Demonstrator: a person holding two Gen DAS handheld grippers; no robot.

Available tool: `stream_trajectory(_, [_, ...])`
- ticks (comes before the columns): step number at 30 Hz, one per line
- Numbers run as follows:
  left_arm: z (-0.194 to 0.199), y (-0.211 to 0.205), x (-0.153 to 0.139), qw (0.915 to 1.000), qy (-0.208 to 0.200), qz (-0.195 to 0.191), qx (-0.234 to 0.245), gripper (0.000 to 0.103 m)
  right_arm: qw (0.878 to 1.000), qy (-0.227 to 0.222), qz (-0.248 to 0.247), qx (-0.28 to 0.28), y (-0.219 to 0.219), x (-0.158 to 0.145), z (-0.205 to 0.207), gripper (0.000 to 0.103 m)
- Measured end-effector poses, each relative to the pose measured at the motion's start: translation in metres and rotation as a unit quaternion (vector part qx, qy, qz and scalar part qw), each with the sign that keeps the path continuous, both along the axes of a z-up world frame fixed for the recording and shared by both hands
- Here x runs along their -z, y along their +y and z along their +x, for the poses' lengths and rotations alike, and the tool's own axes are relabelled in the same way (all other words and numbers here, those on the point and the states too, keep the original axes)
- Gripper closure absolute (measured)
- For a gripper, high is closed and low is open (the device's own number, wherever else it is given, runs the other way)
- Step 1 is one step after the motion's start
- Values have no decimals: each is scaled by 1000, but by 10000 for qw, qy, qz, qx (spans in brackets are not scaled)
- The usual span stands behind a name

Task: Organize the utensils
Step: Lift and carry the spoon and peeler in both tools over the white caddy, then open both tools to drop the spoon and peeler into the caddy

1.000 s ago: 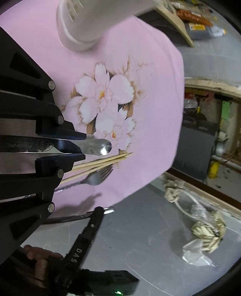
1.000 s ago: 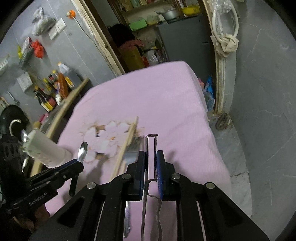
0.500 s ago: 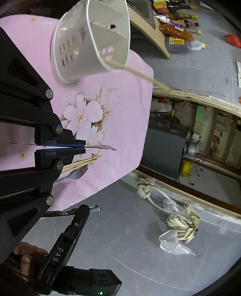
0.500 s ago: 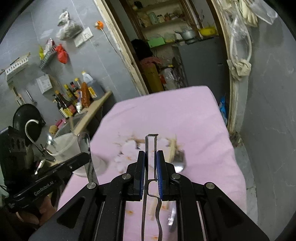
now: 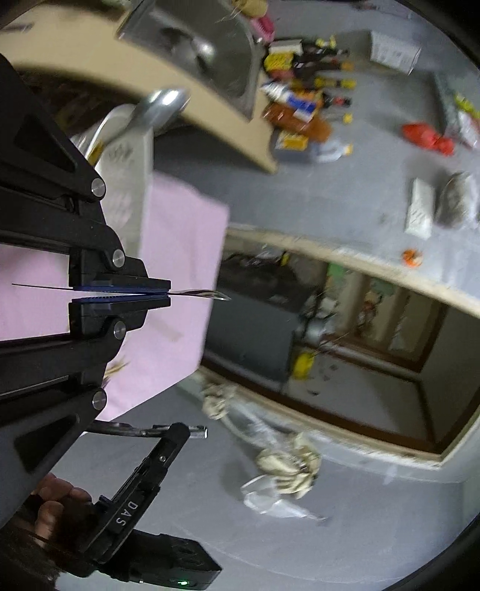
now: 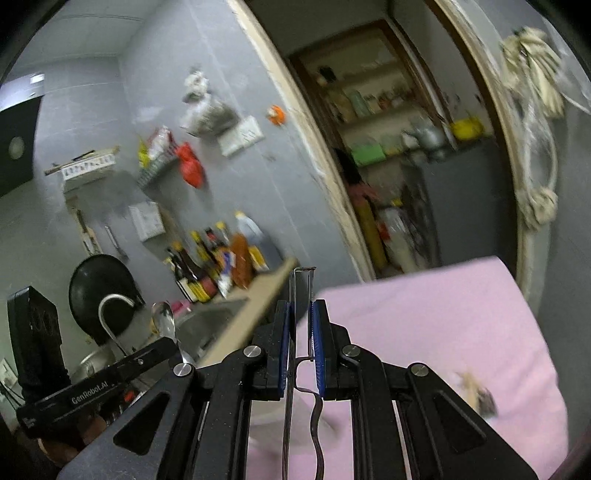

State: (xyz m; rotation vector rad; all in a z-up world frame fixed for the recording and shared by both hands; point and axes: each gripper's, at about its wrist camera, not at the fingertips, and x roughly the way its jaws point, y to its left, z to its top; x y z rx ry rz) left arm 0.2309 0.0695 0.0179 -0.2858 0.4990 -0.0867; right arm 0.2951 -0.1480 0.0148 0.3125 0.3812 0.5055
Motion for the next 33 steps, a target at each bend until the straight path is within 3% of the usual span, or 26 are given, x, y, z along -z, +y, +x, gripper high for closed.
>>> stream_trajectory(6, [6,62,-19,9980,-380,9,-500,101,9989,-446,140,18,51,-16,17,92])
stream_trajectory(13, [33,116,-9,9931,-454,-568,-925,101,9989,-448,31,155,84,-4,37,92])
stream_trajectory(20, [54,114,15,9931,-303,-752,-849,101,9994,-146,-112,282,85,21,44,92])
stream_trajectory(28, [53,90,43,9977,-25,-358,-576,101,9997,-30,-142,183,91,37,48,92])
stream_trajectory(33, [49,87,44,9979,52,-272,-584,101,9997,107,-199,56,90,44,45,92])
